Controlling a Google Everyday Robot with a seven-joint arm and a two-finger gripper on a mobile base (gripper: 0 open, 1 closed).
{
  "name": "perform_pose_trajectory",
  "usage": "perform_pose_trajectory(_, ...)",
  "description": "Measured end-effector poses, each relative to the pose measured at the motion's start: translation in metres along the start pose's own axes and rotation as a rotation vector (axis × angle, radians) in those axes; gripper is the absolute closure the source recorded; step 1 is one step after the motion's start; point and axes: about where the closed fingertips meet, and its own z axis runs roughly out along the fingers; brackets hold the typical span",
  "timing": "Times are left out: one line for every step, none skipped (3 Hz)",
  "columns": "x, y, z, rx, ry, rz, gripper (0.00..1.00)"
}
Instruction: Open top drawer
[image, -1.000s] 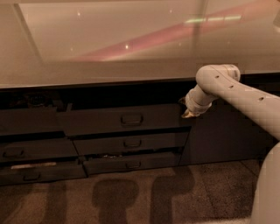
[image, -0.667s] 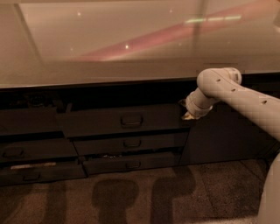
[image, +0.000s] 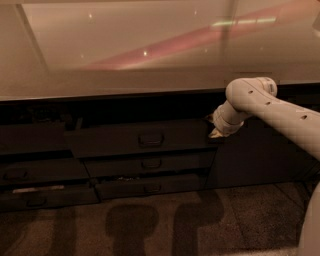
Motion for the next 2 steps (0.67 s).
perform_pose_trajectory(0.0000, 0.0000, 0.0000, 0.000, 0.000, 0.000, 1.00)
perform_pose_trajectory(-0.0010, 0.0032, -0.0009, 0.000, -0.001, -0.004, 1.00)
